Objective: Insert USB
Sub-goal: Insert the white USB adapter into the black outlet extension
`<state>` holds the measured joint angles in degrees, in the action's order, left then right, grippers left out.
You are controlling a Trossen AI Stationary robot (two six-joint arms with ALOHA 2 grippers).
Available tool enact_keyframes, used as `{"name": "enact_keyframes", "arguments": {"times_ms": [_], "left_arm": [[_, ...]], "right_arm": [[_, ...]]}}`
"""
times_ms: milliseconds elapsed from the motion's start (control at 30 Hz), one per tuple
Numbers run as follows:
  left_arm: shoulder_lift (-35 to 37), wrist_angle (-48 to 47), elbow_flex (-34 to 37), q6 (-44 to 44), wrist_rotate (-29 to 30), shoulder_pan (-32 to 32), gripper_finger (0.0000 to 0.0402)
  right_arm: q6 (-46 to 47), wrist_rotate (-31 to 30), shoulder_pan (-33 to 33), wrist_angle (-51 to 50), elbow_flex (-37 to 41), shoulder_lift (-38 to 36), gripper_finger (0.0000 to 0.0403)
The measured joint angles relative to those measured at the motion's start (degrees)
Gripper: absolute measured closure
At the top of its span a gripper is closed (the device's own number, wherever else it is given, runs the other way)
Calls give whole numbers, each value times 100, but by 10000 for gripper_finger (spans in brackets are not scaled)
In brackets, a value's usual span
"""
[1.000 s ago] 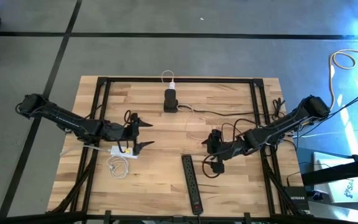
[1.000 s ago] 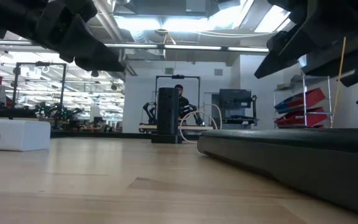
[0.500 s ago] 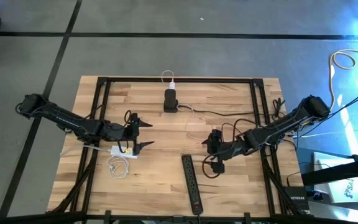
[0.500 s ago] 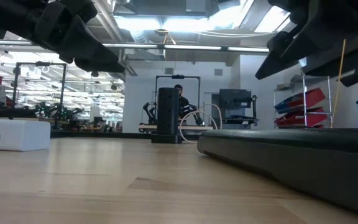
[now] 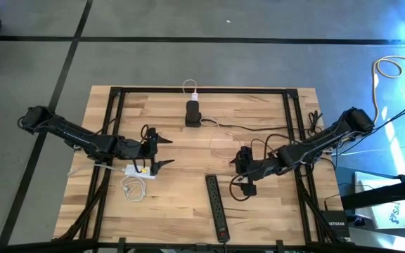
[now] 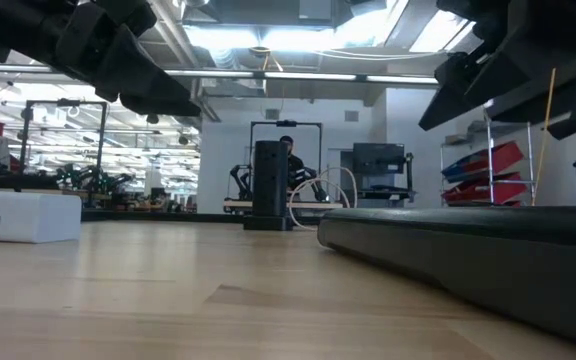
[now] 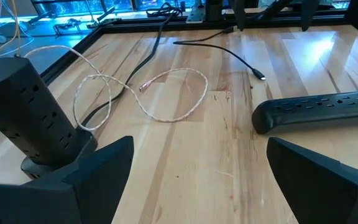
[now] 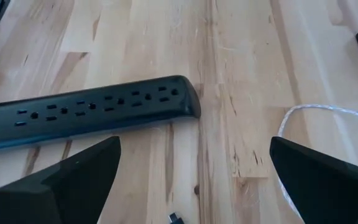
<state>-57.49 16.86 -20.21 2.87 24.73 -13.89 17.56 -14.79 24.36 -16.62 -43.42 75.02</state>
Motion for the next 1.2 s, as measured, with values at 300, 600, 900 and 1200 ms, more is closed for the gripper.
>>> {"name": "enact_keyframes", "arguments": {"times_ms": [300,600,900,1200], "left_arm": [[0,-149,0,112,-101,-11,49],[0,-142,0,122,-74,-11,49],[0,-146,0,122,-57,-11,49],[0,-182,0,122,-52,-11,49]], "right_arm": [[18,30,0,-76,0,0,8],[-4,-68,0,-52,0,0,8],[-6,-124,0,-25,0,2,8],[-6,-127,0,-15,0,9,8]]}}
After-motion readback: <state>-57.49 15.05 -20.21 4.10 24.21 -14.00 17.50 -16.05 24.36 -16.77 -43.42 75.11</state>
